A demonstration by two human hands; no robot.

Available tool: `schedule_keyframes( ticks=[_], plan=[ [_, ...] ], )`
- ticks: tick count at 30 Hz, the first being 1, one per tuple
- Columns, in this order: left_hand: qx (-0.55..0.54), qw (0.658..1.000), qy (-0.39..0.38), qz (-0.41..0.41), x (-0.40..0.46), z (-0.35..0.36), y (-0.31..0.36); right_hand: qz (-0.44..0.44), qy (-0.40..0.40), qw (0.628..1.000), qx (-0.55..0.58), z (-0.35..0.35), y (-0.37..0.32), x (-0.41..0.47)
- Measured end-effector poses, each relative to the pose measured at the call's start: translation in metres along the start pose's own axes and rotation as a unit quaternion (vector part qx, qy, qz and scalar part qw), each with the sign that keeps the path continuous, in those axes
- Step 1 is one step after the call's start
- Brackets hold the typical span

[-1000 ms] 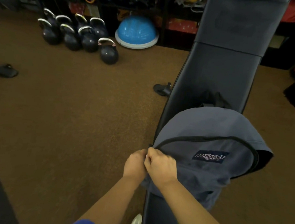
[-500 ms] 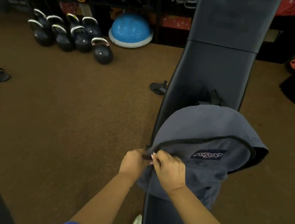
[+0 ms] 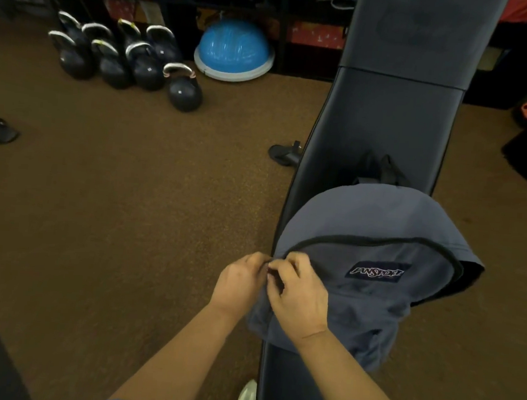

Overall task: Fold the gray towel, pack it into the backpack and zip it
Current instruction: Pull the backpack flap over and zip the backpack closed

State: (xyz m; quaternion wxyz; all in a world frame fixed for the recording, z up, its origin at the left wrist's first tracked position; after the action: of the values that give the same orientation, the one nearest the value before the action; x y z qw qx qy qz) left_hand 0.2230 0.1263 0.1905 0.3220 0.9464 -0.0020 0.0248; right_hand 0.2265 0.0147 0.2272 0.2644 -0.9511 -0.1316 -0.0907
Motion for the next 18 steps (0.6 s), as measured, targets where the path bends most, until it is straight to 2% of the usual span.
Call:
schedule_keyframes(
  ticks=[8, 13, 18],
  plan=[
    [-0.07, 0.996, -0.007, -0.062, 0.004, 0.004, -0.003, 0.018, 0.021, 0.999, 0.021, -0.019, 0.006, 0.017],
    [-0.083, 0.995, -0.008, -0.062, 0.005, 0.005, -0.002, 0.035, -0.022, 0.997, -0.072, -0.007, 0.011, 0.012],
    [-0.09, 0.994, -0.009, -0.058, 0.005, 0.006, -0.003, 0.074, -0.023, 0.989, -0.127, 0.0, 0.011, 0.015]
  ],
)
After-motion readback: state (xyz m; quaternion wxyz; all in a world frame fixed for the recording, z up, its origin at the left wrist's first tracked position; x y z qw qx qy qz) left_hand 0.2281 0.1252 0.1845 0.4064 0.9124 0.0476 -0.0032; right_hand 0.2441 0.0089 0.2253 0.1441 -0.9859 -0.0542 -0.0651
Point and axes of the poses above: each hand's wrist, its own x-axis towards the middle knuckle, its own z-axis out of the palm, y = z × x, the point moved 7 cm from there along x, towards the middle knuckle, and after that the axes turned 7 degrees about z, right-handed, at the moved point
